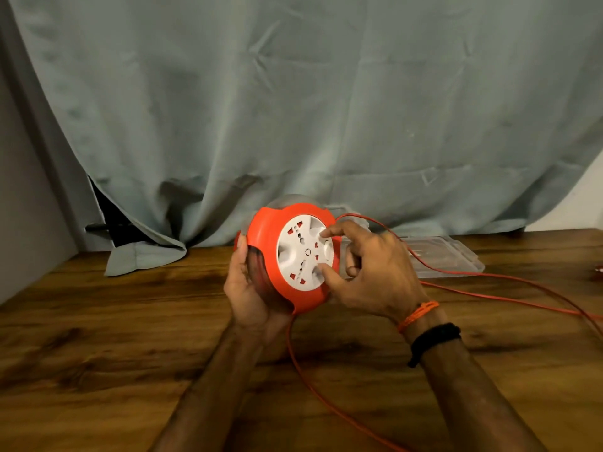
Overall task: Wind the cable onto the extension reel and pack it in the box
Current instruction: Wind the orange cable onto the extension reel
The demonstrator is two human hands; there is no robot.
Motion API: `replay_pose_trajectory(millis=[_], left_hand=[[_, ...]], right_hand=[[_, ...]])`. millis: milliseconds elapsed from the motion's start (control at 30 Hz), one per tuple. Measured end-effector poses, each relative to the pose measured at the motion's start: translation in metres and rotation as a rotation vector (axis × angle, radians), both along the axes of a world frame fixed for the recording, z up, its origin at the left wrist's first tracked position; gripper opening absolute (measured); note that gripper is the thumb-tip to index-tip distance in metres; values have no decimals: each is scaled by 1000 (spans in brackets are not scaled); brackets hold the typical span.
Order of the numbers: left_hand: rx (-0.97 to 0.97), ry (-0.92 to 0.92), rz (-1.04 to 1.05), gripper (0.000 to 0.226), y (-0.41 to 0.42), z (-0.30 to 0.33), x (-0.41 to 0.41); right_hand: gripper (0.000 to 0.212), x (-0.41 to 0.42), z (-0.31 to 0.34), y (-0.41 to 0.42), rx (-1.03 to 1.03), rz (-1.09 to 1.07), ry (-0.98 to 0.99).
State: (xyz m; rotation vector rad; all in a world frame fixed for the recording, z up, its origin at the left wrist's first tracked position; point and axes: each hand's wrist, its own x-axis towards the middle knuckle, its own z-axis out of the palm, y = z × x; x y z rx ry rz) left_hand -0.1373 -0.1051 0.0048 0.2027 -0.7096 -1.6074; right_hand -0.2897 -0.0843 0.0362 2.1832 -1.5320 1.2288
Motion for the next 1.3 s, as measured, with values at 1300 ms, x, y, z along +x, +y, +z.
replay_pose_trajectory(millis=[1300], left_hand=[[18,-48,44,72,-1,0,4]], right_hand=[[48,2,0,-2,63,-77,-67]])
